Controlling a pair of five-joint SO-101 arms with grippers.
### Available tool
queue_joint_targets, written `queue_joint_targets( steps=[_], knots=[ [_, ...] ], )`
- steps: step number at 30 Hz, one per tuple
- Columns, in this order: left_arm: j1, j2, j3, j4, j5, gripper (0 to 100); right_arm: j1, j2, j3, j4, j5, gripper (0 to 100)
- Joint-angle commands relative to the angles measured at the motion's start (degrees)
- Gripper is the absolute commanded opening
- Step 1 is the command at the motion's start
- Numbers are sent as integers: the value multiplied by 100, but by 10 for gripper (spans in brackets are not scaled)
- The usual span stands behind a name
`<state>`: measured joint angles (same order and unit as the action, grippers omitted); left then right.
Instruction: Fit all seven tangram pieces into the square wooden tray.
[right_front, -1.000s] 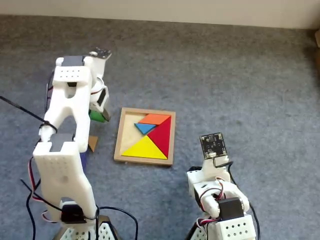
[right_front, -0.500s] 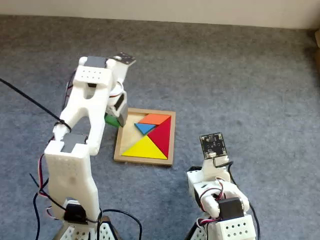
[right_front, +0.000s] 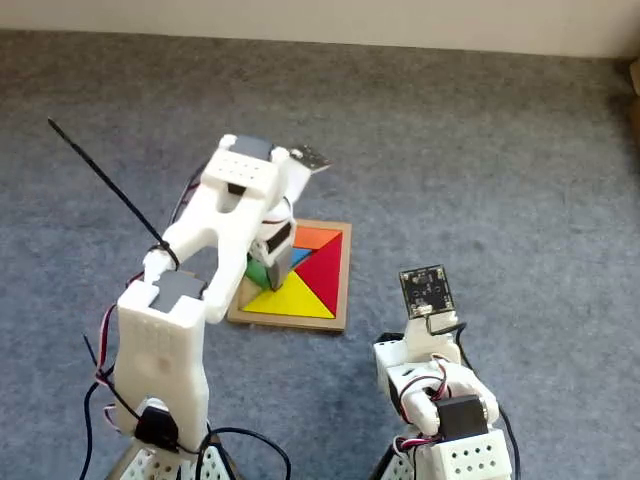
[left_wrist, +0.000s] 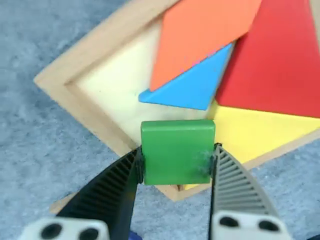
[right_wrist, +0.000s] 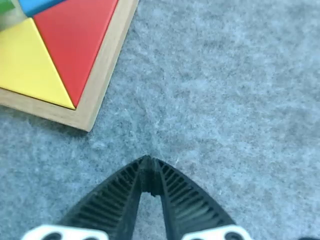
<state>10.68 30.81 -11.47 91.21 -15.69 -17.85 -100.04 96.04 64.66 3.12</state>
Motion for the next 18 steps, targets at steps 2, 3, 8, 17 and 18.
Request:
queue_joint_targets(
  steps=[2,3,8,17,18],
  knots=[
    [57,-391,-4,-176,-70,151,-13,-92,848,40,-62,6],
    [57,-382,-4,-176,-70,152,-13,-92,848,40,-62,6],
    [48,-382,-22,-176,-62,222,-13,-92,848,40,-62,6],
    [-154,-426,-347,-132,-35,295,-13,-92,848,40,-62,6],
    [-154,-426,-418,-132,-26,295,-13,-92,848,40,-62,6]
  ],
)
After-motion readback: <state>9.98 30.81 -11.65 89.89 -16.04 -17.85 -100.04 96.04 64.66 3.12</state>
